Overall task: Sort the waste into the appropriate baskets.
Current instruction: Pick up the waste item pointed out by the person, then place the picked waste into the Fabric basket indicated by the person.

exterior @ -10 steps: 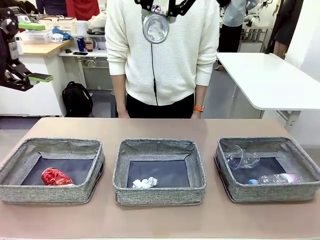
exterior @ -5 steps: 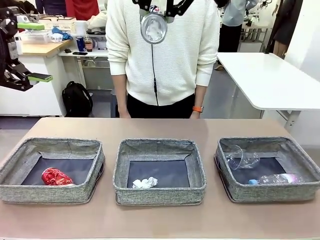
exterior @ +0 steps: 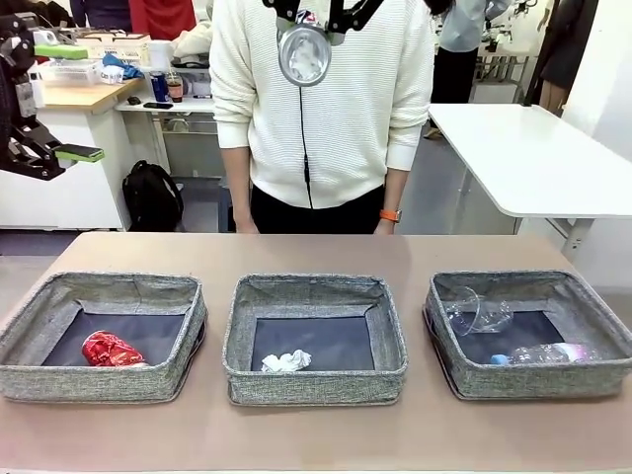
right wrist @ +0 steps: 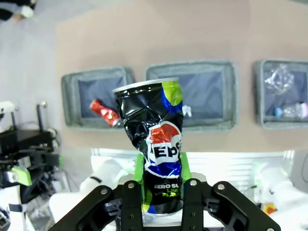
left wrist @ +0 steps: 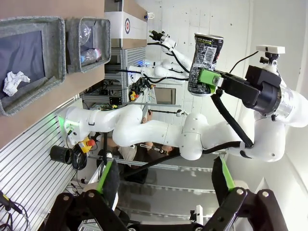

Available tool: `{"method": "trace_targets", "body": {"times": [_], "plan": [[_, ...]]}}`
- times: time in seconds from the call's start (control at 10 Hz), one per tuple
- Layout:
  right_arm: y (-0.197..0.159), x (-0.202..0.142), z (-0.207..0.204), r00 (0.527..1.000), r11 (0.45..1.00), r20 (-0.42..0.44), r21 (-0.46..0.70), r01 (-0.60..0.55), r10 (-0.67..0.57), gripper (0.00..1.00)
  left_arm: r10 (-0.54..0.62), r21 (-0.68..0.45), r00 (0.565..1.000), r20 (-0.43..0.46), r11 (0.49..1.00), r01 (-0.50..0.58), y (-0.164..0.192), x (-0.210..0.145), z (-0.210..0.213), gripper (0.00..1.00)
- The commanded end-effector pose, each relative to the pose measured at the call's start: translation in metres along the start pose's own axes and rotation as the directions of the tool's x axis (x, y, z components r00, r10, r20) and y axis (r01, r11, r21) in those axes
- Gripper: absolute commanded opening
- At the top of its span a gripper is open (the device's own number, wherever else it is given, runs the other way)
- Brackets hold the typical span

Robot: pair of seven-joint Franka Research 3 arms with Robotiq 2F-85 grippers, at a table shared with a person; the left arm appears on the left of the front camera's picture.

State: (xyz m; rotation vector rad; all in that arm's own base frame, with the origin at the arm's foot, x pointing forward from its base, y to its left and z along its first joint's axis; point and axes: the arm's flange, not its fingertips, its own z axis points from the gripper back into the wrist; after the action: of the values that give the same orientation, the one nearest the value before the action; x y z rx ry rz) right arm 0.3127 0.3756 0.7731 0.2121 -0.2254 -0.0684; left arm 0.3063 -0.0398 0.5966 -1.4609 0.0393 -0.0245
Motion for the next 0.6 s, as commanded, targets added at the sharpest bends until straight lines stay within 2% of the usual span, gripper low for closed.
{"method": "trace_targets", "body": {"times": [0.0,0.5], "plan": [[-0.0007,-0.0016,0.0009,1.000,1.000,0.007,-0.007,0.000,0.000,0.31,0.009,-0.022,1.000,-0.003,1.000,-0.009,-0.0052,-0.0010,0.0004,1.00],[-0.0007,-0.0016,0.0009,1.000,1.000,0.007,-0.007,0.000,0.000,0.31,0.009,-0.022,1.000,-0.003,1.000,-0.009,-0.0052,-0.0010,0.0004,1.00]]}}
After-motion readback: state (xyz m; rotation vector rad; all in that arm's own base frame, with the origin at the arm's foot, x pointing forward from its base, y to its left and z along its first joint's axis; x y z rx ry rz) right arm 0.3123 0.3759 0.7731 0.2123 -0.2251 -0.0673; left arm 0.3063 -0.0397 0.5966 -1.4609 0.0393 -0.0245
